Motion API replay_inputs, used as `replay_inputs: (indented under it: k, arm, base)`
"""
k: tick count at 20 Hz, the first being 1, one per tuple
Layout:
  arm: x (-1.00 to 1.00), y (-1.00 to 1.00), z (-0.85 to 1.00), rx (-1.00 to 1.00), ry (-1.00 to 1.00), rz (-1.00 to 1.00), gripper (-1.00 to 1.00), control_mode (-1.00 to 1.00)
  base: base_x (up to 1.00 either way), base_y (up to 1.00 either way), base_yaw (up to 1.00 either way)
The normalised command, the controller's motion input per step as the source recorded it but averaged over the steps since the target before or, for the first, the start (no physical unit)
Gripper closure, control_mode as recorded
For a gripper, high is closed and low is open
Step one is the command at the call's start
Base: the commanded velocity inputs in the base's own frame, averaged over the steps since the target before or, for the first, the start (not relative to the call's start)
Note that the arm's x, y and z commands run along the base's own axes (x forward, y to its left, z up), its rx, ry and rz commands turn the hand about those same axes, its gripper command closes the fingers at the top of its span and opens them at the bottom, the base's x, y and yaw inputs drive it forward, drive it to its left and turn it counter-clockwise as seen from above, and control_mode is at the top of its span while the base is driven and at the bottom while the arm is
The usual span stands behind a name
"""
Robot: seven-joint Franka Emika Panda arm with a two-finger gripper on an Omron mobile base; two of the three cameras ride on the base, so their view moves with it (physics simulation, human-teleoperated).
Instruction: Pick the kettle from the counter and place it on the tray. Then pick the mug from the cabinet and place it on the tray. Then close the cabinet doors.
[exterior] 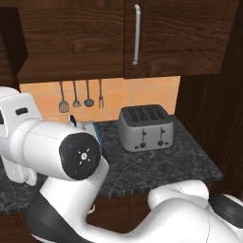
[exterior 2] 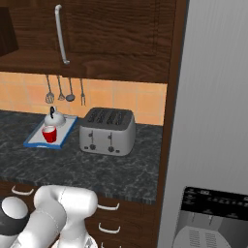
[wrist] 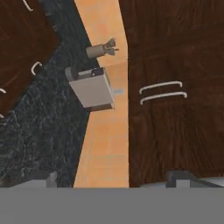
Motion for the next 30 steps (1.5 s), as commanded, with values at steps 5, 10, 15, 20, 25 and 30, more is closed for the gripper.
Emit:
replay_inputs:
  k: [5, 10, 15, 20, 25, 30]
  arm:
    - [0.20, -0.75, 0.04, 0.00, 0.09, -0.25, -1.00, -1.00]
    - [0.25, -0.81, 0.02, 0.00, 0.13, -0.24, -1.00, -1.00]
    - [0.32, -0.78, 0.00, 0.00, 0.12, -0.25, -1.00, -1.00]
    - [0.55, -0.62, 0.00, 0.00, 0.05, -0.22, -1.00, -1.00]
    - [0.65, -0.57, 0.00, 0.00, 0.04, -0.19, -1.00, -1.00]
    - [0.69, -0.31, 0.03, 0.02, 0.01, -0.09, -1.00, -1.00]
  base:
    - [0.00, 0.00, 0.00]
    - [0.00, 0.00, 0.00]
    - [0.00, 0.00, 0.00]
    - [0.00, 0.00, 0.00]
    - [0.00, 0.00, 0.00]
    - [0.00, 0.00, 0.00]
